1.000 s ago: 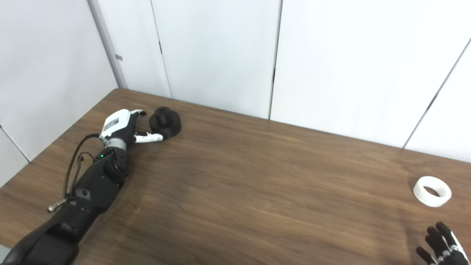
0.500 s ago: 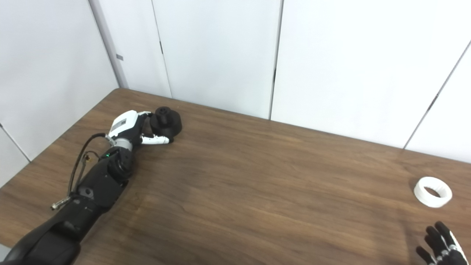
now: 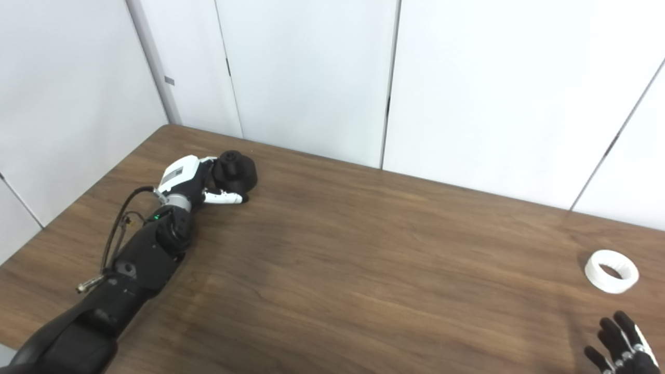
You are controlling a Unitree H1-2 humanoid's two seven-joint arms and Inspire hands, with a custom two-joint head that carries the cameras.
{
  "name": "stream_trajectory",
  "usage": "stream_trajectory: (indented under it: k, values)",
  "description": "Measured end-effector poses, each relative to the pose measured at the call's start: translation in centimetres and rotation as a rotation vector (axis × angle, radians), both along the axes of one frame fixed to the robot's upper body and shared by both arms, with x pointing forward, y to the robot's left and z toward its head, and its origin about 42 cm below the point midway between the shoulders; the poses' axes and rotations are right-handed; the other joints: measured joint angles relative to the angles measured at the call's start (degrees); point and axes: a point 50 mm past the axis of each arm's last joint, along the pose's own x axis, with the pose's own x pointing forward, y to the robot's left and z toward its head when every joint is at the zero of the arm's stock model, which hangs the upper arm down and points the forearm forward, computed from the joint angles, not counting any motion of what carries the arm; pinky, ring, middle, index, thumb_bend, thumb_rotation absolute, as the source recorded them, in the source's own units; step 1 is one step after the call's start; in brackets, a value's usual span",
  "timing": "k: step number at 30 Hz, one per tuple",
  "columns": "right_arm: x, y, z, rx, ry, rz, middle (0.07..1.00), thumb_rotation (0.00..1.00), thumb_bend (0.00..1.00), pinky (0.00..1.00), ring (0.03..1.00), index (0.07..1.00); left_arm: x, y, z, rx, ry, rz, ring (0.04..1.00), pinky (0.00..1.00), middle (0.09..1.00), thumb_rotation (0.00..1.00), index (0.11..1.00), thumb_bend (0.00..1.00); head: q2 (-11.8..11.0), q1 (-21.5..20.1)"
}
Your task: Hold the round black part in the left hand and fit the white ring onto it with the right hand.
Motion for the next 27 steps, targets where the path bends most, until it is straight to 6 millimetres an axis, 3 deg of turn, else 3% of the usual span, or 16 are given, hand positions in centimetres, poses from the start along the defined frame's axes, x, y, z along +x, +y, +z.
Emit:
stream_trajectory:
  k: [17, 25, 26, 27]
  values:
    - [-0.1, 0.1, 0.0, -0.007, 0.003, 0.001, 0.888, 0.93, 0.78, 0.84, 0.914, 0.911, 1.0, -1.1, 0.0, 0.032, -0.005, 0.014, 0.963, 1.0, 0.913, 0.46, 0.835, 1.0, 0.26, -0.44]
    - [-0.1, 0.1, -0.1, -0.009, 0.004, 0.002, 0.891, 0.94, 0.8, 0.87, 0.923, 0.913, 1.1, -1.5, 0.0, 0.031, -0.042, 0.03, 0.915, 0.99, 0.849, 0.41, 0.683, 1.0, 0.35, -0.44]
    - [-0.1, 0.1, -0.1, -0.009, 0.004, 0.002, 0.894, 0.94, 0.81, 0.87, 0.92, 0.914, 1.1, -1.5, 0.0, 0.031, -0.047, 0.032, 0.891, 0.97, 0.817, 0.31, 0.613, 0.93, 0.35, -0.44]
    - [-0.1, 0.1, -0.1, -0.009, 0.005, 0.002, 0.894, 0.94, 0.81, 0.87, 0.919, 0.914, 1.1, -1.5, 0.0, 0.029, -0.059, 0.035, 0.884, 0.96, 0.808, 0.28, 0.595, 0.92, 0.35, -0.44]
